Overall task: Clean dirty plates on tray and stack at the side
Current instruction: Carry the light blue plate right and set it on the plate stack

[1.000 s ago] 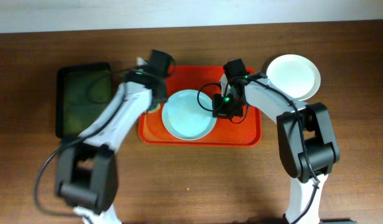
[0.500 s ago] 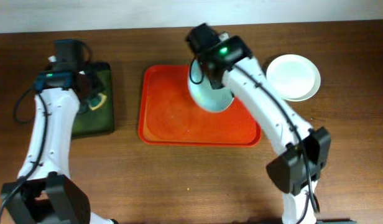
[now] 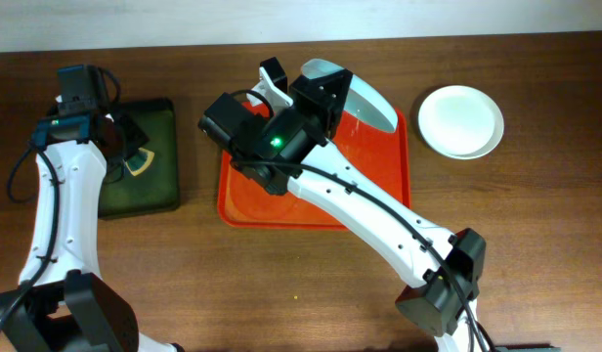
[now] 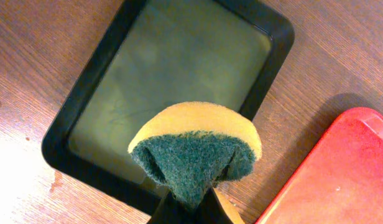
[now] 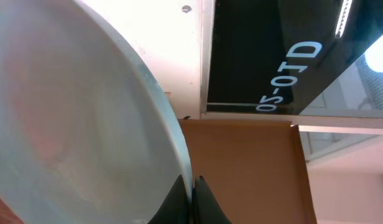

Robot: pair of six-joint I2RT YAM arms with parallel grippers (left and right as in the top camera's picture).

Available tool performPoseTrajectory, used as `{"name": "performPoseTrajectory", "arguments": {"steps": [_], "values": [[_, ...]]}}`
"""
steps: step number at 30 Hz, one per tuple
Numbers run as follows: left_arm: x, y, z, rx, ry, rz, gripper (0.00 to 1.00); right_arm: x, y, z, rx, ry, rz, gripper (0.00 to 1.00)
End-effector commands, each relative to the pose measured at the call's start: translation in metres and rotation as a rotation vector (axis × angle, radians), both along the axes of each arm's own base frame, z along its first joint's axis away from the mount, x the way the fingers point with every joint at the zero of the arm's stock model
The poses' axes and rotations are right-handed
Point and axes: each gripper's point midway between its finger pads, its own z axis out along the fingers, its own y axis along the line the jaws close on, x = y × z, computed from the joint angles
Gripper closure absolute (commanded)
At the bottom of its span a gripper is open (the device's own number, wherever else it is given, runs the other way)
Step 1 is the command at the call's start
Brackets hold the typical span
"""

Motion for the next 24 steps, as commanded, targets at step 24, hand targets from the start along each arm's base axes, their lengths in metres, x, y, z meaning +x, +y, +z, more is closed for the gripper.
{"name": "performPoseTrajectory", "arguments": {"steps": [24], "values": [[0.005,0.000,-0.019,-0.016,0.037,0.002,1.00,0.087,-0.343,-0.218,1.929,0.217,-0.406,0.96]]}}
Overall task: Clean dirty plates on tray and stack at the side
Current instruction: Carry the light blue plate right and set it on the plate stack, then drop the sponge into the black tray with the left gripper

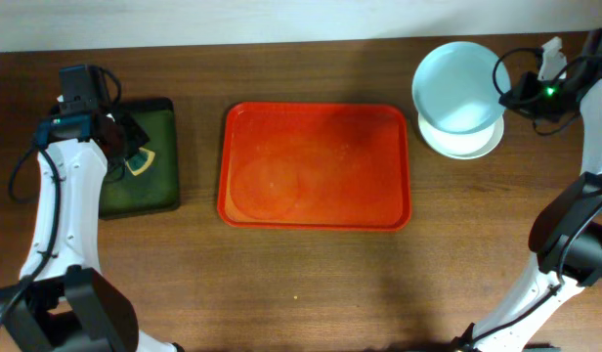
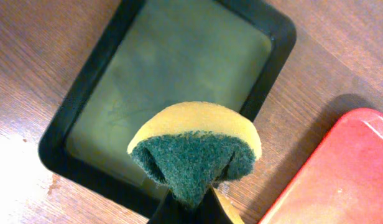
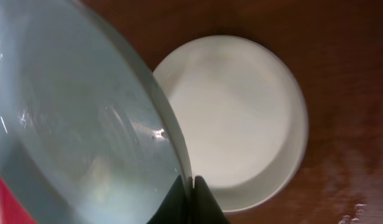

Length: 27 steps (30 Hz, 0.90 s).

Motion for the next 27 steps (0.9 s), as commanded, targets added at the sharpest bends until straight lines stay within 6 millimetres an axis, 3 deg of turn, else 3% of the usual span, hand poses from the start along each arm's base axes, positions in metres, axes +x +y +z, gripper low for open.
{"name": "performPoseTrajectory", "arguments": {"steps": [1,3,6,7,8,10,11,12,13,14,19,20,23,27], "values": [[0.003,0.000,-0.017,-0.015,0.037,0.003,1.00,-0.001,-0.019,-0.019,-0.065,0.040,-0.106,0.96],[0.004,0.000,-0.016,-0.014,0.032,0.003,1.00,-0.001,-0.032,-0.031,-0.102,0.063,-0.185,0.96],[0.006,0.001,-0.015,-0.012,0.023,0.002,1.00,0.002,-0.034,-0.044,-0.108,0.044,-0.197,0.95],[0.006,0.001,-0.015,-0.012,0.023,0.002,1.00,0.002,-0.033,-0.047,-0.108,0.046,-0.196,0.88],[0.006,0.001,-0.015,-0.012,0.023,0.002,1.00,0.001,-0.033,-0.050,-0.107,0.046,-0.196,0.70],[0.006,0.001,-0.015,-0.012,0.023,0.002,1.00,0.001,-0.030,-0.052,-0.105,0.052,-0.192,0.59],[0.006,0.001,-0.015,-0.012,0.023,0.002,1.00,0.001,-0.028,-0.052,-0.103,0.053,-0.188,0.48],[0.007,0.001,-0.015,-0.012,0.022,0.002,1.00,0.000,-0.024,-0.050,-0.091,0.054,-0.179,0.18],[0.007,0.001,-0.015,-0.012,0.021,0.003,1.00,0.000,-0.019,-0.047,-0.073,0.051,-0.168,0.01],[0.007,0.001,-0.016,-0.012,0.021,0.003,1.00,-0.001,-0.014,-0.042,-0.059,0.046,-0.157,0.02],[0.021,0.004,-0.030,-0.010,0.013,0.004,1.00,-0.017,-0.006,0.027,-0.092,-0.045,-0.155,0.01],[0.026,0.008,-0.041,0.002,0.025,0.013,1.00,-0.028,0.000,0.056,-0.105,-0.078,-0.153,0.01],[0.037,0.028,-0.066,0.080,0.046,0.055,1.00,-0.056,0.013,0.105,-0.147,-0.137,-0.122,0.02],[0.047,0.050,-0.094,0.110,0.053,0.099,1.00,-0.097,0.045,0.145,-0.179,-0.163,-0.049,0.02]]}}
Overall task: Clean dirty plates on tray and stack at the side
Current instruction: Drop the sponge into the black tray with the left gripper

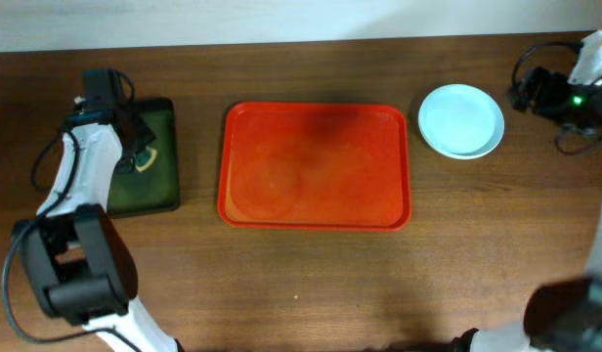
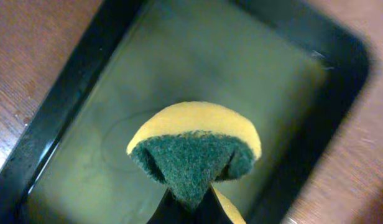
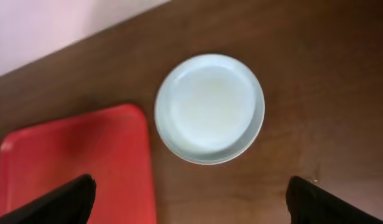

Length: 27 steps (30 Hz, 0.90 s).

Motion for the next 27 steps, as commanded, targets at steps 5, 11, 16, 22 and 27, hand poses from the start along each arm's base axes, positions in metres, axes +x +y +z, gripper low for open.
{"name": "performPoseTrajectory", "arguments": {"steps": [5,11,16,22,27], "values": [[0.006,0.039,-0.031,0.046,0.007,0.084,0.27,-0.050,0.082,0.060,-0.111,-0.100,0.266,0.02],[0.017,0.040,0.027,0.058,-0.071,0.067,0.01,-0.079,0.120,0.096,-0.145,-0.206,0.351,0.02],[-0.023,0.011,0.114,-0.031,-0.117,0.019,0.00,-0.119,0.132,0.099,-0.114,-0.180,0.376,0.02],[-0.073,-0.030,0.192,-0.058,-0.265,-0.068,0.01,-0.183,0.148,0.098,-0.161,-0.310,0.408,0.02],[-0.131,-0.090,0.171,-0.055,-0.299,-0.241,0.00,-0.200,0.151,0.054,-0.170,-0.398,0.378,0.02]]}}
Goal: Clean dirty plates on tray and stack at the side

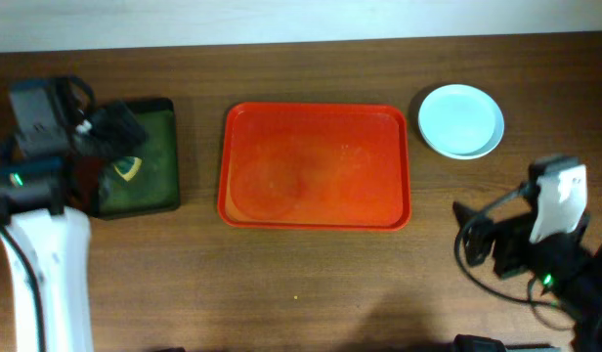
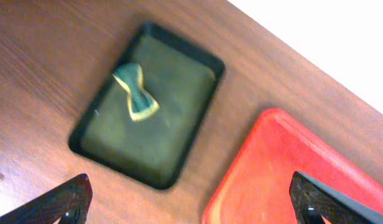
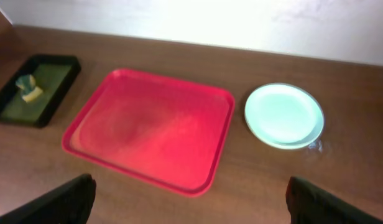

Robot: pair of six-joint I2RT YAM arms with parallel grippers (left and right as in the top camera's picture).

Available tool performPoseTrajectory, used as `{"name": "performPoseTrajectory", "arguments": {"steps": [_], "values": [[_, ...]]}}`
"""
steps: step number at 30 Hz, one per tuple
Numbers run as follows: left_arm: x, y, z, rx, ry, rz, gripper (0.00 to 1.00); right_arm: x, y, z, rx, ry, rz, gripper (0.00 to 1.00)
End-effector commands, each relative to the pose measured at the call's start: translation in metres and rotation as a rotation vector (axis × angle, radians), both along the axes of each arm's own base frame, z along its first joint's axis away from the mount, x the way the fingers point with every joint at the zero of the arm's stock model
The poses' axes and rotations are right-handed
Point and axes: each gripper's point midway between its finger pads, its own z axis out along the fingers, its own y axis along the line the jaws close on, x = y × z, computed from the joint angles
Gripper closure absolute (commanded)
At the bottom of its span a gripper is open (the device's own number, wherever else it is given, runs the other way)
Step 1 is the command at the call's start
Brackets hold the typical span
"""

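The red tray point(image 1: 316, 166) lies mid-table and no plate shows on it. A pale blue plate sits stacked on a white one point(image 1: 461, 119) at the far right, also seen in the right wrist view as the plate stack point(image 3: 283, 115). The yellow-green sponge point(image 2: 135, 93) lies folded in the black tray point(image 2: 179, 118) at the left. My left gripper point(image 2: 191, 211) is open, high above the table between the black tray and the red tray. My right gripper point(image 3: 191, 211) is open, raised over the table's front right, holding nothing.
Bare wooden table point(image 1: 311, 284) runs along the front of the red tray. The left arm point(image 1: 42, 225) stands at the left edge and the right arm point(image 1: 536, 244) at the front right. A pale wall point(image 3: 241, 18) lies behind the table.
The left gripper has let go of the sponge, which now lies in the black tray, and is open and higher up. The right gripper has moved from above the plates to the front right.
My right gripper held the pale blue plate over the red tray while the left held the sponge above the black tray. Then the plate hung over the white plate, then lay stacked on it with the right gripper open. Now the sponge is in its tray.
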Motion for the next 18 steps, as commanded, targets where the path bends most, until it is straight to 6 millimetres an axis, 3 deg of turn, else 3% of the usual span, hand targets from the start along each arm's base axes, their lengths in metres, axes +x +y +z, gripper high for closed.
{"name": "performPoseTrajectory", "arguments": {"steps": [1,4,10,18], "values": [[-0.040,-0.042,-0.033,0.021,-0.025,-0.152,0.01,-0.002,0.002,-0.042,0.043,0.047,-0.009,0.02],[-0.067,-0.059,-0.040,0.031,-0.165,-0.200,0.01,-0.003,0.003,-0.063,0.051,0.096,-0.009,0.02],[-0.101,-0.059,-0.037,0.042,-0.322,-0.202,0.01,0.002,0.002,-0.074,0.058,0.139,-0.011,0.02],[-0.103,-0.059,-0.035,0.043,-0.329,-0.202,0.01,0.008,0.001,-0.080,0.064,0.173,-0.011,0.02]]}}
